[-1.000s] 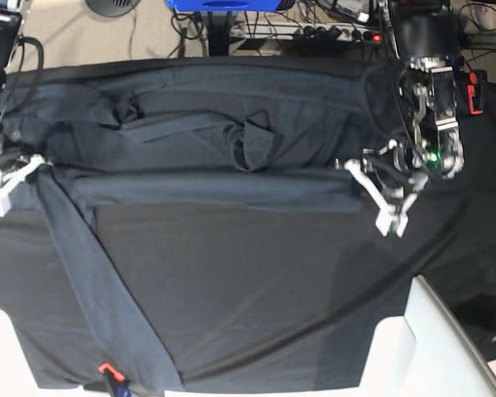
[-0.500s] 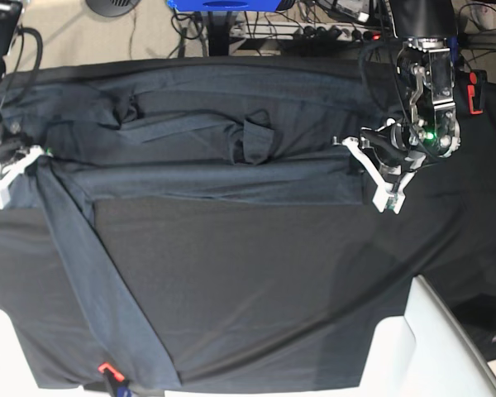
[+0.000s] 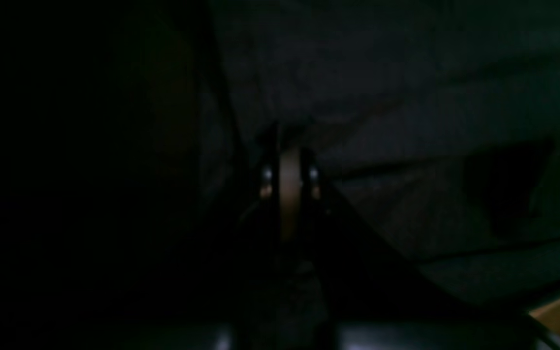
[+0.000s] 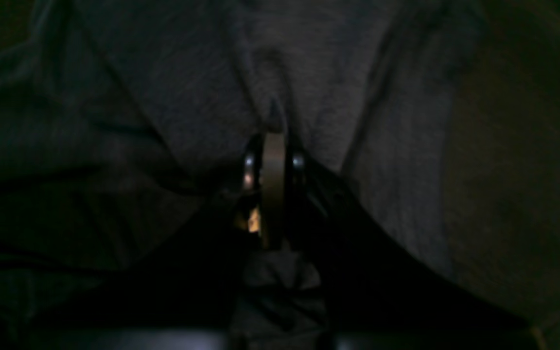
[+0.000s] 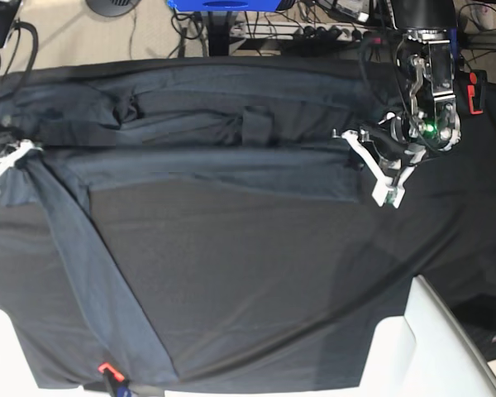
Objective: Fold the T-shirt properly
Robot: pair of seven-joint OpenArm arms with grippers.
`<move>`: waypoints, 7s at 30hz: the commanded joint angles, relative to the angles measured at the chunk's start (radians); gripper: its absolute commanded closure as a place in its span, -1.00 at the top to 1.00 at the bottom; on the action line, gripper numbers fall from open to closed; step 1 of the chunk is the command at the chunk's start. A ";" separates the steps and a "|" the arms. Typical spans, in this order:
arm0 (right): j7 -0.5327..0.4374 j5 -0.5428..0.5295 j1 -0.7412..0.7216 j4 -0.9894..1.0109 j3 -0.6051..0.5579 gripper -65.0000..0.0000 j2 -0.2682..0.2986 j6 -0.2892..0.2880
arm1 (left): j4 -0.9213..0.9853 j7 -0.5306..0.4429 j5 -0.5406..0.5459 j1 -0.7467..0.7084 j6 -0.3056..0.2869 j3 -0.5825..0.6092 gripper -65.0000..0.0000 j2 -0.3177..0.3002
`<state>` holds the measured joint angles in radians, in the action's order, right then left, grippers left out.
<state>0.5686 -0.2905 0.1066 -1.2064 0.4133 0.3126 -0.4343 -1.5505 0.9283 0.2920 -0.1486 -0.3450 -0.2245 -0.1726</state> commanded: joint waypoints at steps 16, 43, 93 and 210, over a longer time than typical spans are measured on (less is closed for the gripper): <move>0.058 -0.006 -0.008 -0.020 0.006 -1.00 -0.023 0.002 | -0.025 -0.071 0.006 -0.046 -0.001 -0.005 -1.00 -0.008; 0.066 -0.005 0.058 -0.089 0.022 -1.00 -0.074 0.002 | 0.009 -0.079 -0.001 -0.047 0.001 -0.005 -1.00 -0.008; 0.011 -0.003 -0.184 0.109 0.141 -0.97 0.001 -0.004 | -0.001 -0.081 -0.001 -0.013 -0.001 -0.123 -1.00 0.071; -0.141 -0.008 -0.290 0.023 -0.253 -1.00 -0.114 0.131 | -0.212 -0.196 0.008 -0.306 -0.006 -0.373 -1.00 0.014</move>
<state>0.4435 -0.2882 -0.1715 -1.1744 0.1589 0.1928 -0.2974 -1.7473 0.7483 0.2989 -0.4530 -0.3523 -0.5892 -0.1402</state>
